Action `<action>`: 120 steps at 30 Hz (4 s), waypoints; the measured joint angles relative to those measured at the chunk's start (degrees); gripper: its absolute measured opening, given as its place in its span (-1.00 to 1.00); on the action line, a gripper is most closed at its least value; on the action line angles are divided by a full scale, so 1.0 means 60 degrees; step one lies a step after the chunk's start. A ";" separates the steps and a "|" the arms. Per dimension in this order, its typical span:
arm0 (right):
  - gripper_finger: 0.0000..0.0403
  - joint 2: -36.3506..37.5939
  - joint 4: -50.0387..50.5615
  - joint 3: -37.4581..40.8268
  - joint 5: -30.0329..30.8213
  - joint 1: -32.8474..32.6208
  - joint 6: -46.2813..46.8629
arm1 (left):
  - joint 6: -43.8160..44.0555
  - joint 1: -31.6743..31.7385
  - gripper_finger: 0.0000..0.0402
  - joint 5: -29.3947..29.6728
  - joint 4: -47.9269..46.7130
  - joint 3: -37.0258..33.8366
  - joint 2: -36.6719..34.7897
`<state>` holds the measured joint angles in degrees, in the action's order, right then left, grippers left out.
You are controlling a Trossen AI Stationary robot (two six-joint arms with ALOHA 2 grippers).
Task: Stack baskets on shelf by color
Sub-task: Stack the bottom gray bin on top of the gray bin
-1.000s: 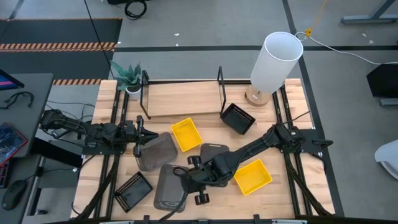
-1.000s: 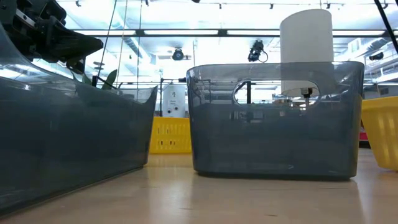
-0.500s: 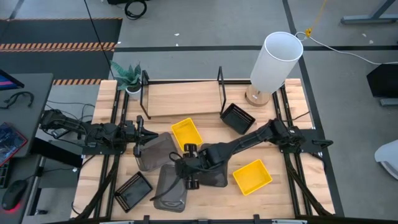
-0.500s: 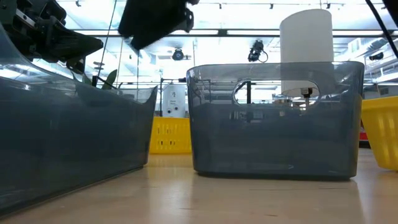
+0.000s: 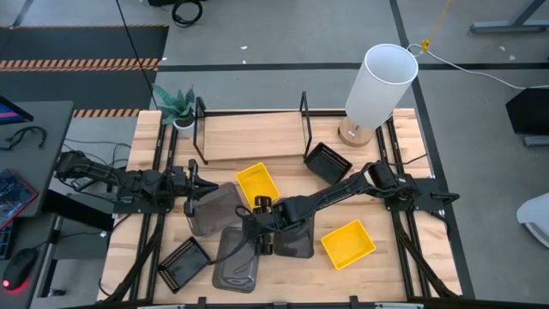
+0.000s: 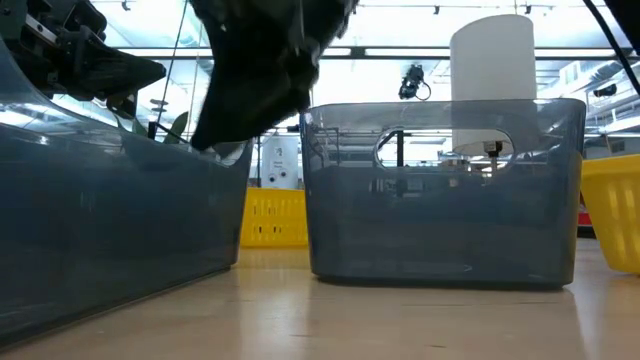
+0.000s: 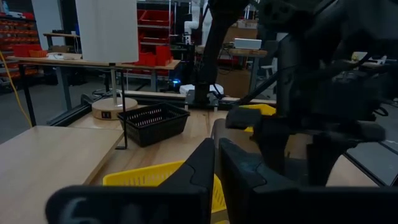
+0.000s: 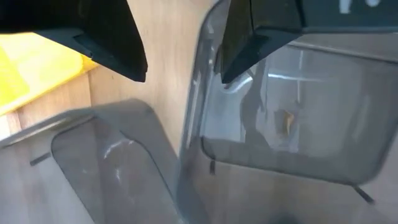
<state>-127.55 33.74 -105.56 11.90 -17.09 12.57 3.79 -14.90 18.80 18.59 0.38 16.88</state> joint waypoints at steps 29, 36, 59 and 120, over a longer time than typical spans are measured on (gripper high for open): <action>-0.92 0.0011 -0.0420 0.0470 -0.0463 0.0191 0.0619 | 0.0000 0.0002 -0.81 -0.0002 0.0000 -0.0004 -0.0002; -0.96 0.0334 -0.0488 0.0463 -0.0734 0.0188 0.0677 | 0.0000 0.0002 -0.85 -0.0001 0.0003 0.0000 0.0000; -0.97 0.2874 0.2032 0.0463 -0.0325 0.0442 0.0638 | 0.0000 -0.0001 -0.86 -0.0001 -0.0003 -0.0001 -0.0002; -0.70 0.5971 0.2149 0.5505 0.0074 0.0257 0.2669 | 0.0000 -0.0002 -0.83 -0.0002 0.0004 -0.0001 -0.0003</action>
<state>-91.72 46.63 -72.53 12.35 -15.55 28.58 3.79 -14.92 18.79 18.61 0.38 16.86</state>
